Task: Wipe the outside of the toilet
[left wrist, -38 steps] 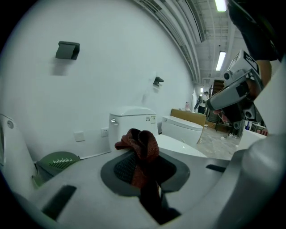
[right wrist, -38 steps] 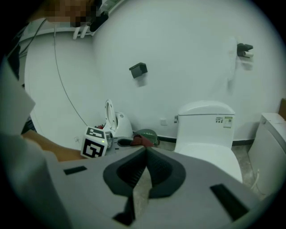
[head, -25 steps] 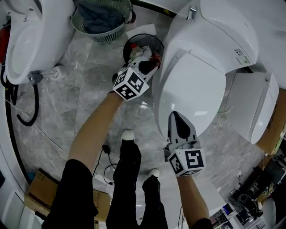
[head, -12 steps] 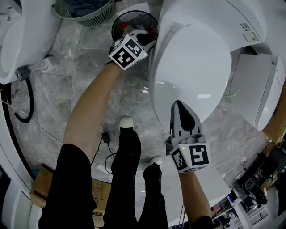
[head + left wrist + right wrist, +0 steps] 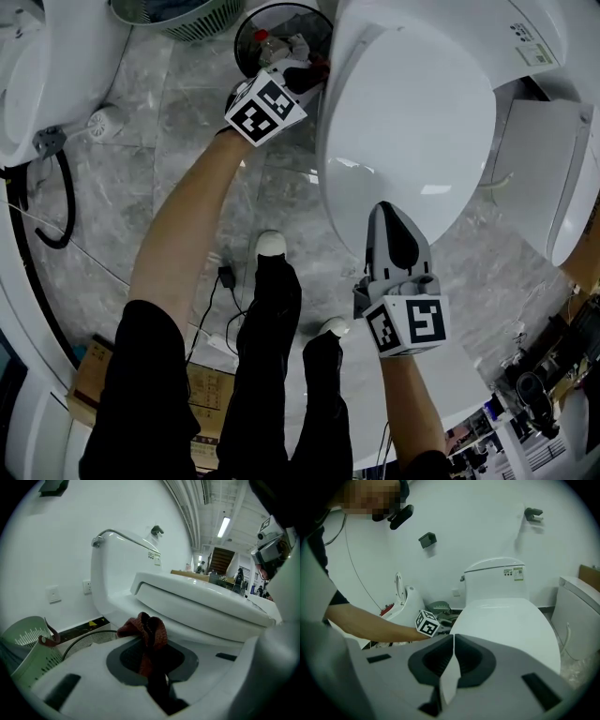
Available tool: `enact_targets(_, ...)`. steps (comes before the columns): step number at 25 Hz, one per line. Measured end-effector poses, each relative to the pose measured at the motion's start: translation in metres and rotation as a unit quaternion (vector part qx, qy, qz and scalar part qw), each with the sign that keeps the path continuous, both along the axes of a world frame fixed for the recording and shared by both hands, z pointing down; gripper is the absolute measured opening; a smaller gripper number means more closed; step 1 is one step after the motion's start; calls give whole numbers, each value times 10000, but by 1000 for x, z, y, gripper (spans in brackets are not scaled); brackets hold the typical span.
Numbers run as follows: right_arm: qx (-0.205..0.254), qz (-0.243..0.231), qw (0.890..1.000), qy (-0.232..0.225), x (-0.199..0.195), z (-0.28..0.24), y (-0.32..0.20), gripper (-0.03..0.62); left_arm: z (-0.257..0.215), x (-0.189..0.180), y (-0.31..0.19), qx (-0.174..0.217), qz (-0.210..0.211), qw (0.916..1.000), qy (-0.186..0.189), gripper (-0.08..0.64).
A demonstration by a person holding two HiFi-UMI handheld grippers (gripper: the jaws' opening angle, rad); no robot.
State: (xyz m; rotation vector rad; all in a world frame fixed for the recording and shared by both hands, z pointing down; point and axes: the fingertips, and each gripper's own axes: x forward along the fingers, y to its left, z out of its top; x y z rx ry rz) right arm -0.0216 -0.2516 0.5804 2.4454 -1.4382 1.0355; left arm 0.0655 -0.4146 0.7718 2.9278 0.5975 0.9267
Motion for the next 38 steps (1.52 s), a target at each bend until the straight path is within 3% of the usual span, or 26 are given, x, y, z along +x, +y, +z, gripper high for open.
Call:
enact_targets(22,172,-40,9998,-114,-46,-10,61,-2,1,-82,68,32,-392,9991,-132,52)
enact_targets(38,113,38,9999,-121,-93,-16,140,-2,3,-156,155,22,-499,9983,-304,52)
